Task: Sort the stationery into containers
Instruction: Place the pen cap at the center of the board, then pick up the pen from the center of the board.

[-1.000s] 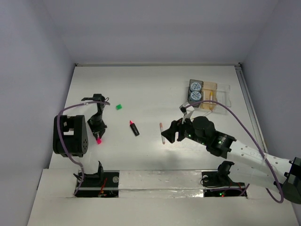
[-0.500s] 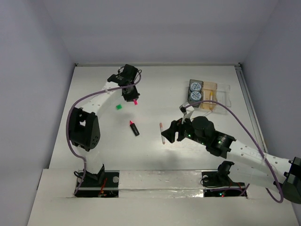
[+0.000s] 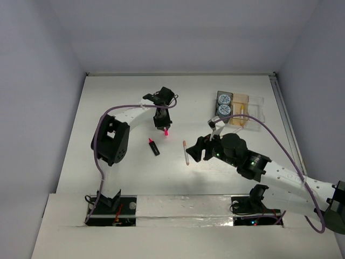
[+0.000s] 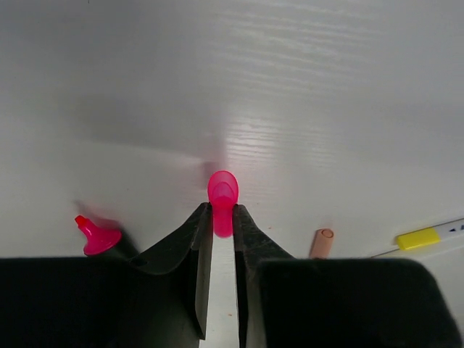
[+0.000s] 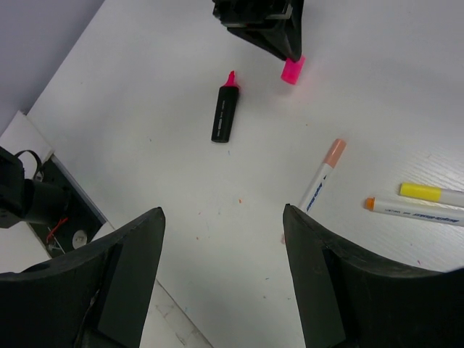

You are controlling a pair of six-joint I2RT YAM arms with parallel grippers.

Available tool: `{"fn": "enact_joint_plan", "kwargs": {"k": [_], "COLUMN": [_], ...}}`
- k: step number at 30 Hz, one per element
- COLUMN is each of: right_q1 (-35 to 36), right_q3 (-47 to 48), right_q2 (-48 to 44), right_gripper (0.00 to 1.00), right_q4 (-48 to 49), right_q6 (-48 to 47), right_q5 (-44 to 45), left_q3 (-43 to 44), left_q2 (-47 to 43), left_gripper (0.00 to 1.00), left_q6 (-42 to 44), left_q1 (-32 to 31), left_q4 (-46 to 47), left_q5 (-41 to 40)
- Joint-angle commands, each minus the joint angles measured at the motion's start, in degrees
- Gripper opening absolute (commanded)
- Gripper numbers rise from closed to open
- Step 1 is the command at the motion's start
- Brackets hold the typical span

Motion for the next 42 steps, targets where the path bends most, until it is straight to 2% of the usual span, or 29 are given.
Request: {"fn": "enact_joint_plan", "kwargs": {"k": [1, 4, 8, 11, 17, 23, 24, 26, 27, 28, 30, 32, 36, 39, 42], "right_q1": [-0.3, -0.3, -0.3, -0.3, -0.3, -0.3, -0.3, -0.3, -0.3, 0.4, 0.9, 1.6, 2.1, 2.1, 2.1], "right_q3": [0.6, 0.8, 0.9, 1.4, 3.0, 6.1, 6.5, 7.6, 9.3, 10.3, 14.5, 18.0, 27.6, 35.9, 44.4], "right_q2": [0.8, 1.2, 1.5, 1.7, 4.5, 10.1, 10.8, 14.0, 15.4, 17.0, 23.0, 29.3, 40.4, 49.0, 55.0], "right_gripper": [0.72, 0.72, 0.72, 0.72, 0.72, 0.44, 0.35, 0.25, 0.19, 0.18, 0.18, 0.23, 0.61, 0.68, 0.69], "right_q4": [1.1, 1.1, 1.1, -0.4, 0.2, 1.1, 2.3, 3.2, 3.4, 3.5, 3.2, 1.8, -2.2, -6.2, -10.6], "right_q6": [0.0, 0.3, 1.0, 1.5, 2.3, 2.8, 3.0, 3.3, 3.3, 3.2, 2.1, 0.5, -1.9, -4.0, -5.7], "right_q5": [1.9, 2.1, 2.7, 2.9, 1.8, -1.7, -2.5, -3.1, -3.6, -3.6, -3.4, -2.9, -1.8, -0.7, -1.2], "left_q3": [-2.5, -5.1, -7.3, -8.9, -13.4, -11.4, -11.6, -13.8, -15.4, -19.4, -24.5, -32.6, -41.5, -45.7, -48.2], "left_q2": [-1.4, -1.2, -2.2, -4.5, -11.7, -22.9, -27.3, -32.2, -38.0, -41.2, -50.7, -56.9, -73.2, -80.1, -85.8], "left_gripper": [0.01, 0.06, 0.20, 0.32, 0.44, 0.50, 0.50, 0.50, 0.50, 0.50, 0.49, 0.49, 0.50, 0.55, 0.51], "left_q6": [0.3, 1.2, 1.9, 2.5, 3.5, 6.4, 6.7, 6.9, 6.7, 6.4, 4.6, 3.3, 1.4, 1.2, 1.4], "left_q1": [0.0, -0.6, -0.6, -0.6, -0.6, -0.6, -0.6, 0.0, 0.0, 0.0, 0.0, 0.5, 0.5, 0.5, 0.5], "left_q4": [1.0, 2.8, 5.8, 7.2, 9.7, 11.4, 12.2, 14.9, 16.4, 17.7, 22.0, 24.7, 23.9, 22.9, 22.0], "left_q5": [1.6, 3.5, 4.5, 4.1, 2.9, -0.9, -1.3, -2.6, -2.6, -2.6, -2.0, -1.5, -3.6, -7.5, -9.9]}}
